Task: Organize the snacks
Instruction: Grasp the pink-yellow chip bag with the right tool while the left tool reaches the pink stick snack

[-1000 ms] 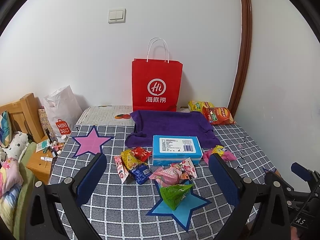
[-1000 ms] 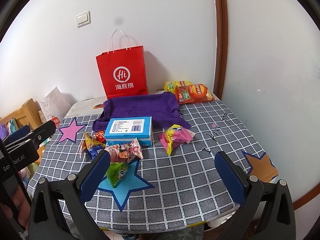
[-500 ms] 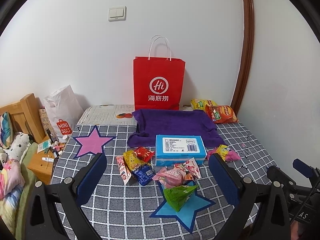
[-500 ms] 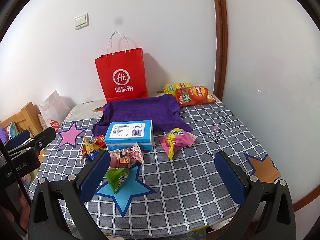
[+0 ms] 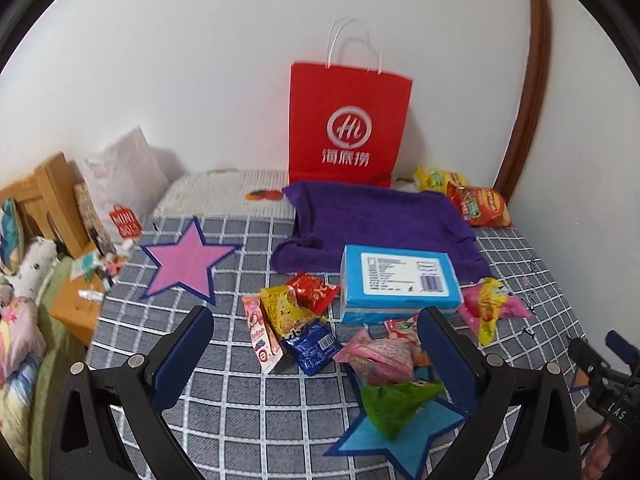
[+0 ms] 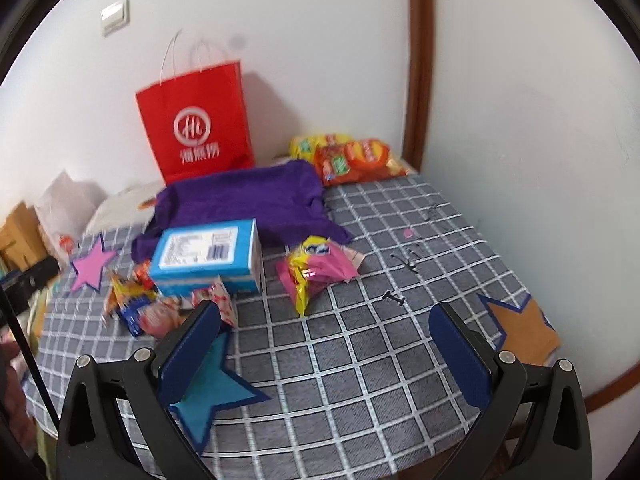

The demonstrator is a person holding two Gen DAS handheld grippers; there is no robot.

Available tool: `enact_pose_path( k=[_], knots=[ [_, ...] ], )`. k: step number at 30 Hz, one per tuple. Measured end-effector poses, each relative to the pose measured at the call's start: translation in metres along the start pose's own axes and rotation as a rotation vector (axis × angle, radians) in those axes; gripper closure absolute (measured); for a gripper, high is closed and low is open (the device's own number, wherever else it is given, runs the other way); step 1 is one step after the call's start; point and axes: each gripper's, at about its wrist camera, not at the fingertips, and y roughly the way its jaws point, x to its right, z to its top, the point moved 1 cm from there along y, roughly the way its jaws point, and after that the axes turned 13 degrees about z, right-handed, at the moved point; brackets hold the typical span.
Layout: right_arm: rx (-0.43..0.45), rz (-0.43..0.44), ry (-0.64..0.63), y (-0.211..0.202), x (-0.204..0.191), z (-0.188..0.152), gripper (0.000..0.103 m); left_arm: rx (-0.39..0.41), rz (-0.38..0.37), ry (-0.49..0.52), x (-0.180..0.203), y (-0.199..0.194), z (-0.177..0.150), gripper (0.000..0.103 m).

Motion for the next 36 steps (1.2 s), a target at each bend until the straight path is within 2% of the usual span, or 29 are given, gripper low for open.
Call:
enact_pose_path(
  k=[4, 8, 11, 22, 27, 31, 33, 36],
  knots=[
    [-0.05, 0.084, -0.003, 0.037, 0.018, -0.004, 0.001, -0.055, 0.019, -0.023, -0.005, 0.034, -0.001, 0.001],
    [-0.067, 0.078, 0.032, 0.066, 0.032, 0.0, 0.003, -0.097, 0.029, -0.037, -0.01, 0.059, 0.0, 0.001],
    [-0.064, 0.078, -0.003, 0.087, 0.034, 0.008, 0.003, -0.114, 0.039, -0.027, -0.011, 0.076, 0.001, 0.001],
    [-0.147, 0.037, -0.116, 0.166, 0.03, 0.025, 0.004, -0.169, 0.05, -0.037, -0.023, 0.115, -0.002, 0.001],
    [-0.203, 0.006, -0.145, 0.191, 0.032, 0.019, 0.028, -0.197, 0.034, -0.02, -0.021, 0.13, -0.008, 0.001],
    [-0.201, 0.046, -0.12, 0.192, 0.037, 0.019, 0.036, -0.211, 0.028, -0.013, -0.016, 0.138, -0.011, 0.001],
    [-0.199, 0.061, -0.102, 0.19, 0.038, 0.019, 0.044, -0.219, 0.02, -0.021, -0.015, 0.143, -0.011, 0.001],
    [-0.19, 0.077, -0.092, 0.181, 0.038, 0.019, 0.045, -0.23, 0.016, -0.036, -0.014, 0.151, -0.012, 0.003]
  ],
)
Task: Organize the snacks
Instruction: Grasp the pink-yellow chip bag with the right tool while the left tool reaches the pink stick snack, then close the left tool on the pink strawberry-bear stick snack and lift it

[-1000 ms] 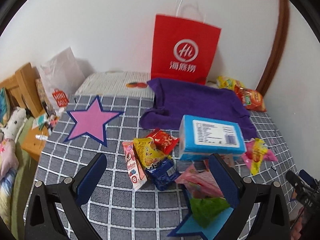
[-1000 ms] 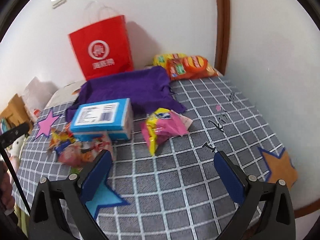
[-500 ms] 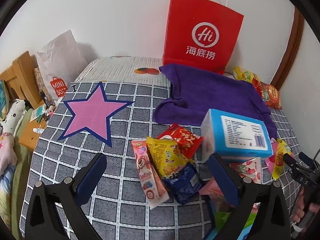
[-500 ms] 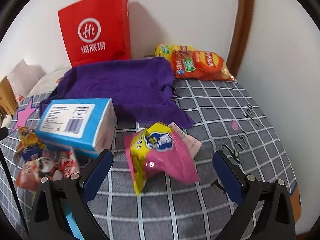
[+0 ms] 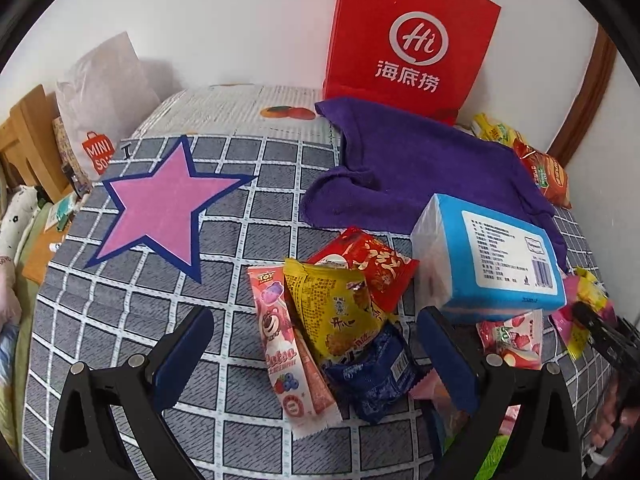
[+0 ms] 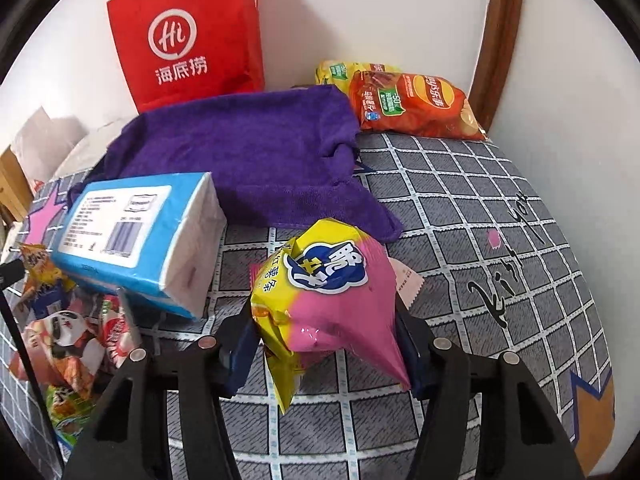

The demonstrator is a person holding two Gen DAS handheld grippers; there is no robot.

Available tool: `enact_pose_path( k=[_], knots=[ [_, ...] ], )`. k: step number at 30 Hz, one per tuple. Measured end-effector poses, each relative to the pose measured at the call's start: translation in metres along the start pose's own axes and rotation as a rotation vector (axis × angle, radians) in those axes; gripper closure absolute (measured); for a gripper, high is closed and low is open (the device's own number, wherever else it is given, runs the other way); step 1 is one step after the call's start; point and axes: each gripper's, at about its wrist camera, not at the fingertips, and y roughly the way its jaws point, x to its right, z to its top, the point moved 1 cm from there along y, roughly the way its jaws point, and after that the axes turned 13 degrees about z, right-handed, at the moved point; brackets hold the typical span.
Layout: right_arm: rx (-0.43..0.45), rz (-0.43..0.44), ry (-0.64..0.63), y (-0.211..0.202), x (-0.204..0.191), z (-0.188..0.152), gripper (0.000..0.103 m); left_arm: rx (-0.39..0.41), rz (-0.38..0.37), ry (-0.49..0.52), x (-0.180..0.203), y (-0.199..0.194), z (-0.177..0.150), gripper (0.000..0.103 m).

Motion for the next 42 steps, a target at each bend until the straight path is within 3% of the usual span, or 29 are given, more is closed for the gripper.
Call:
enact_pose_path(
  k=[5, 9, 16, 26, 27, 28, 36, 38, 40, 42],
  knots=[
    [0.028, 0.037, 0.027, -0.024, -0.002, -0.01, 0.045, -0.014, -0.017, -0.009, 0.003, 0.01, 0.0, 0.008],
    [0.024, 0.057, 0.033, -0.038, -0.004, -0.022, 0.045, -0.036, -0.027, -0.022, 0.006, 0.02, -0.001, 0.019],
    [-0.008, 0.049, 0.026, -0.045, -0.009, -0.043, 0.045, -0.033, -0.054, -0.031, 0.003, 0.024, -0.004, 0.051],
    [-0.028, 0.047, 0.037, -0.04, -0.015, -0.052, 0.045, 0.006, -0.114, -0.061, -0.02, 0.001, -0.005, 0.08],
    [-0.027, 0.049, 0.039, -0.04, -0.016, -0.052, 0.045, 0.009, -0.122, -0.058, -0.021, -0.002, -0.006, 0.09],
    [-0.025, 0.052, 0.041, -0.041, -0.017, -0.053, 0.045, 0.007, -0.128, -0.055, -0.022, -0.003, -0.006, 0.094],
    [-0.031, 0.056, 0.039, -0.042, -0.023, -0.057, 0.045, -0.028, -0.117, -0.07, -0.031, 0.0, -0.012, 0.094],
    [-0.035, 0.049, 0.031, -0.042, -0.024, -0.059, 0.045, -0.036, -0.119, -0.076, -0.033, 0.002, -0.013, 0.084],
    [-0.036, 0.039, 0.028, -0.043, -0.024, -0.06, 0.045, -0.036, -0.111, -0.077, -0.035, 0.001, -0.016, 0.05],
    [-0.034, 0.042, 0.032, -0.043, -0.023, -0.06, 0.045, -0.011, -0.106, -0.067, -0.035, -0.004, -0.018, 0.043]
  ],
)
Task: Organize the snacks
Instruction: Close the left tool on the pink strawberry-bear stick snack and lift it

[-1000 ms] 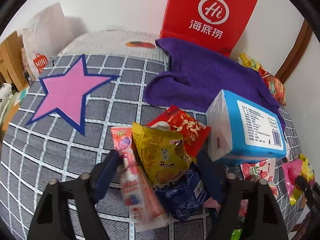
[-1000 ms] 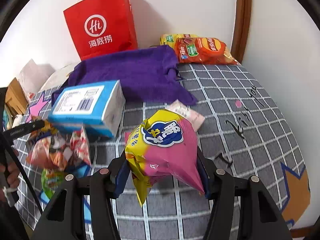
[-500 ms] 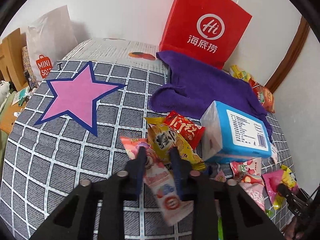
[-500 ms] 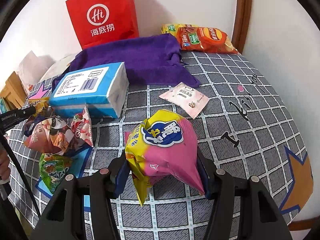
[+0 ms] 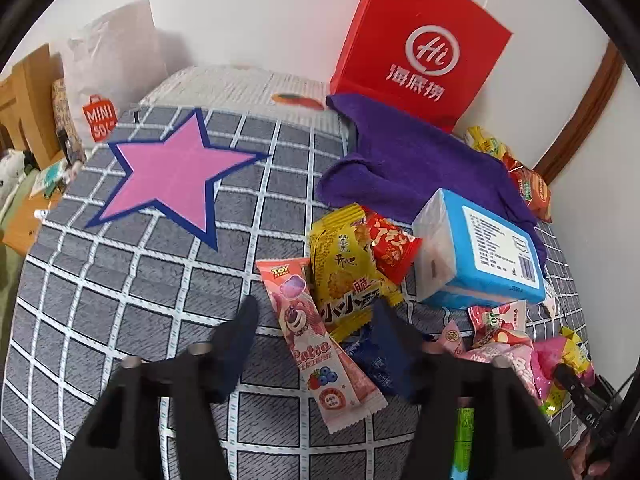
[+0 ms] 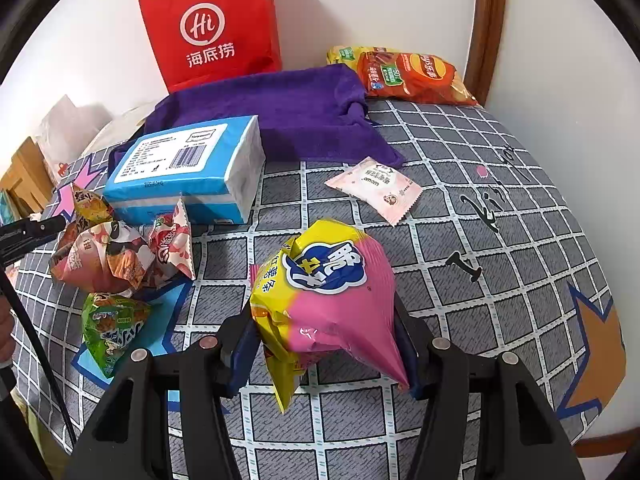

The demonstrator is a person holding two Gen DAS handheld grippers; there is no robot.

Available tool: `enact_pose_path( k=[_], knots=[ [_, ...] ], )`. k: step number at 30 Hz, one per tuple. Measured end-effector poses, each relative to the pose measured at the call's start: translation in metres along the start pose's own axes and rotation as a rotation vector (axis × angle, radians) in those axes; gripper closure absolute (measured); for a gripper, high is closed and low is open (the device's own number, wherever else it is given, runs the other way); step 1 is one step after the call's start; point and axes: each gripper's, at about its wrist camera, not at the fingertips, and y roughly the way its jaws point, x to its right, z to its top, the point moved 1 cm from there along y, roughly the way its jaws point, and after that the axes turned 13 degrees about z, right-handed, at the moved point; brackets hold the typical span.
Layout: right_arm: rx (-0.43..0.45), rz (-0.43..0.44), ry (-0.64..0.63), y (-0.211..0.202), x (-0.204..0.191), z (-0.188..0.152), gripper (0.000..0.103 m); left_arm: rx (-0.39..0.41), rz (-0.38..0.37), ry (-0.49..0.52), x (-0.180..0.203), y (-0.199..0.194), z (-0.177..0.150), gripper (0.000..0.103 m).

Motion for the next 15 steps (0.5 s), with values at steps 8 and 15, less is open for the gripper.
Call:
enact_pose_path(
  k=[8, 15],
  knots=[
    [0.003, 0.008, 0.01, 0.005, -0.001, -0.003, 0.045, -0.046, 0.06, 0.019, -0.002, 0.019, -0.014, 0.042],
    [0.004, 0.009, 0.0, 0.004, -0.002, -0.004, 0.045, -0.045, 0.074, 0.033, -0.006, 0.031, -0.017, 0.061]
  ],
)
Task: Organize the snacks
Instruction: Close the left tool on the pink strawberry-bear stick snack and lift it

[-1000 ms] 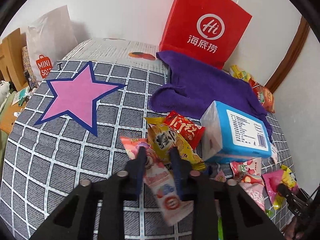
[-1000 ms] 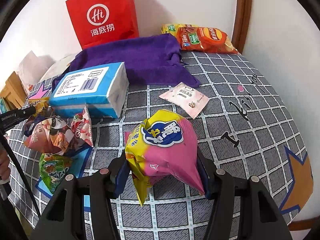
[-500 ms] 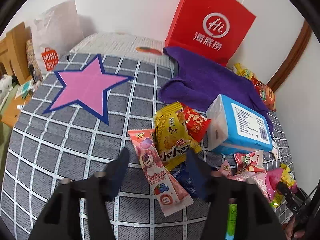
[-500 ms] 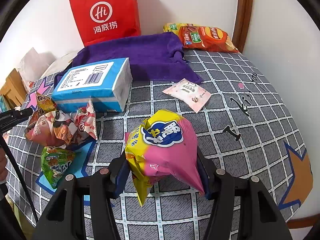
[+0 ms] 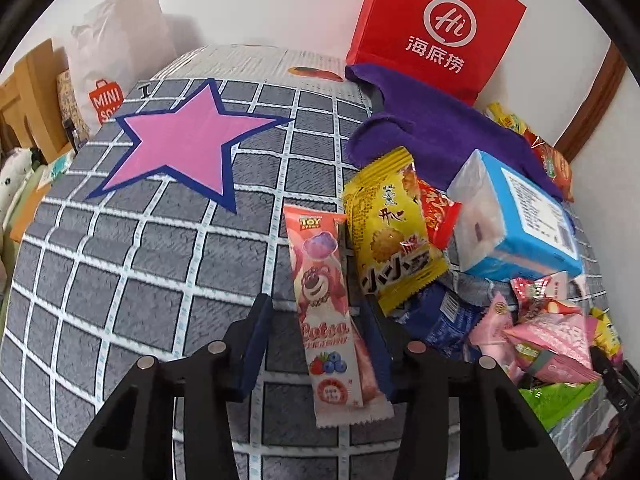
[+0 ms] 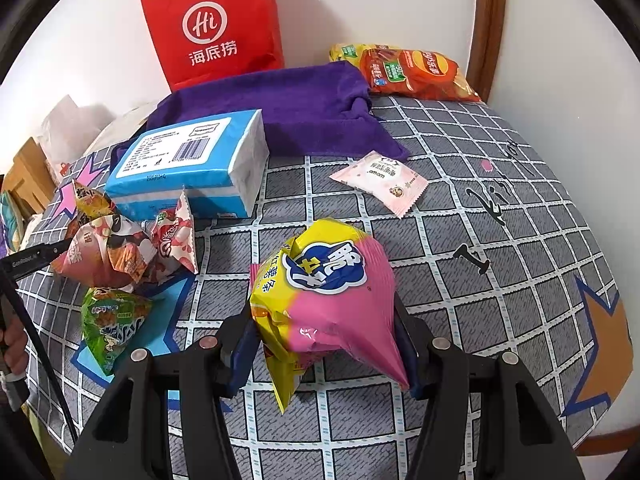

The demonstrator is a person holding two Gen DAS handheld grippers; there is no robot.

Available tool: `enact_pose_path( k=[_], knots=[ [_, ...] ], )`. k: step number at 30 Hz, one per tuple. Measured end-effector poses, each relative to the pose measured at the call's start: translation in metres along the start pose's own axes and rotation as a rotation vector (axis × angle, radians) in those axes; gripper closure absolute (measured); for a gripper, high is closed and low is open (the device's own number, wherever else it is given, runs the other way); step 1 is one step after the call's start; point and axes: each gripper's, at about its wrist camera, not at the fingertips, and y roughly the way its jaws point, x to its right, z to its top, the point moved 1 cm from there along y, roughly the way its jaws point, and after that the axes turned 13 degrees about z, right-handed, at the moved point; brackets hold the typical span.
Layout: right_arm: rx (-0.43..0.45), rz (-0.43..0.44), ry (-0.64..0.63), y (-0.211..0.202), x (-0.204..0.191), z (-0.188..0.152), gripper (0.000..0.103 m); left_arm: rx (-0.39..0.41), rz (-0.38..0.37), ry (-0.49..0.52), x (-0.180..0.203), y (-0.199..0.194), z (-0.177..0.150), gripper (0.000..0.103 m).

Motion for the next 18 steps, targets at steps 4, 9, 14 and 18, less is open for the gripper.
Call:
enact_pose_path(
  k=[4, 9, 14, 18],
  knots=[
    [0.005, 0.0, 0.001, 0.002, 0.0, 0.0, 0.045, 0.028, 0.044, 0.033, 0.006, 0.003, 0.004, 0.07],
    [0.01, -0.001, 0.007, 0.003, 0.0, -0.001, 0.046, 0.058, 0.068, 0.047, 0.004, 0.004, 0.004, 0.082],
    [0.027, 0.009, 0.069, 0.006, 0.011, -0.004, 0.046, 0.076, 0.06, 0.034, 0.002, 0.003, 0.001, 0.082],
    [0.04, 0.02, 0.084, 0.006, 0.015, -0.006, 0.044, 0.109, 0.082, 0.034, 0.005, 0.001, -0.002, 0.08]
  ],
)
